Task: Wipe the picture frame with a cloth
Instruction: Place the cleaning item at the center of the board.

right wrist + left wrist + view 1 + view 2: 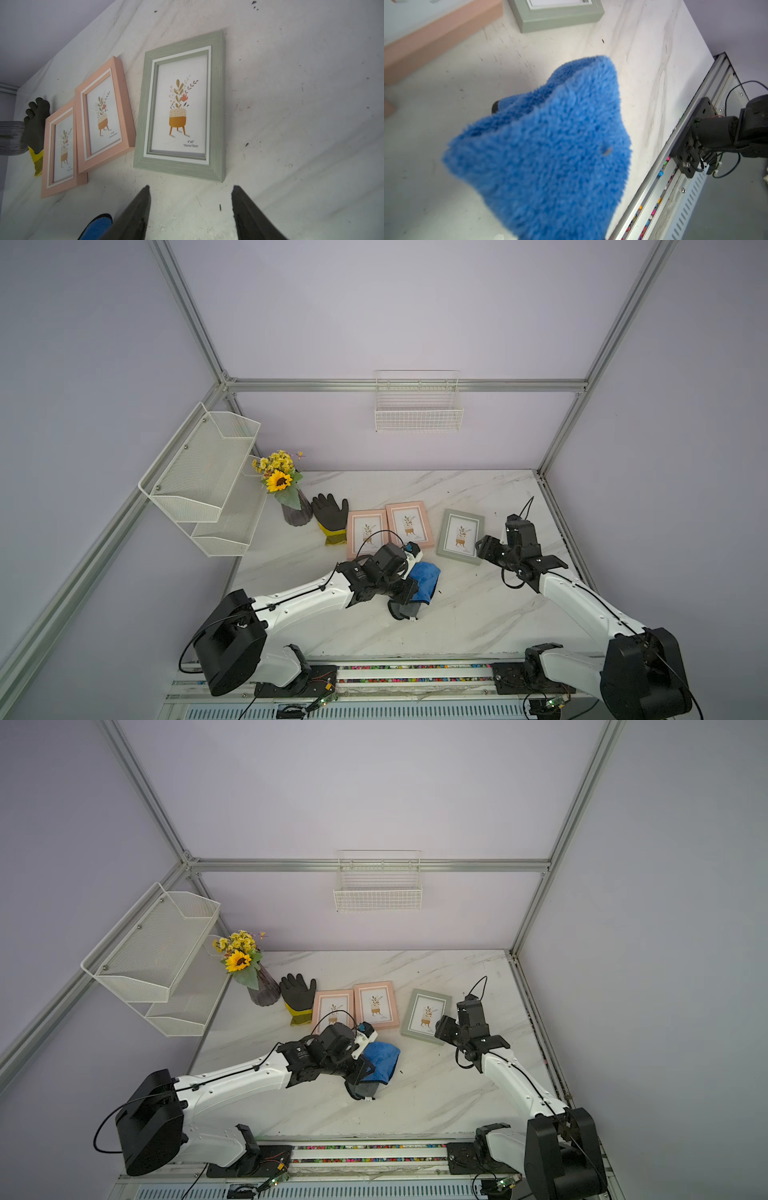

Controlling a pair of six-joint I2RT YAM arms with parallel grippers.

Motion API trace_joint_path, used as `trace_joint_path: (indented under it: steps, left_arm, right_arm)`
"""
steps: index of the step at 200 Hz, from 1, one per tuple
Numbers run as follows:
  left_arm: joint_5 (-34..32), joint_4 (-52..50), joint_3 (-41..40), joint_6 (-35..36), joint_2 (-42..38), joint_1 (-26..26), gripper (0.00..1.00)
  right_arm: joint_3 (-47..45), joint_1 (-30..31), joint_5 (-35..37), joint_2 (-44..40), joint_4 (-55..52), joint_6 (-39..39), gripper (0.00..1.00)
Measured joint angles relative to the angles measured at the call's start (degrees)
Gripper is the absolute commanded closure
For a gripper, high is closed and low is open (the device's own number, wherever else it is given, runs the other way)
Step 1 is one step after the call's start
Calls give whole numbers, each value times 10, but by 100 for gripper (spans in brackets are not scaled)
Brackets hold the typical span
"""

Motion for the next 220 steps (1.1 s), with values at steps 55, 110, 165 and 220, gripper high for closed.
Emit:
trace_joint_path:
  steps: [55, 110, 165, 220]
  left_arm:
    - [-2, 19, 20, 11, 130, -11, 86]
    - [-50, 19, 51, 1, 161, -19, 46]
    - [-155, -8, 42, -30, 110, -18, 23]
    - [-162, 15, -4, -45, -7, 12, 7]
  right_arm:
    - [-28, 0, -12, -59, 26, 4, 36]
    - [-37, 0, -9, -60, 27, 9, 36]
    - [-37, 0, 1, -70, 25, 9, 35]
    - [-27, 0, 16, -71, 18, 8, 33]
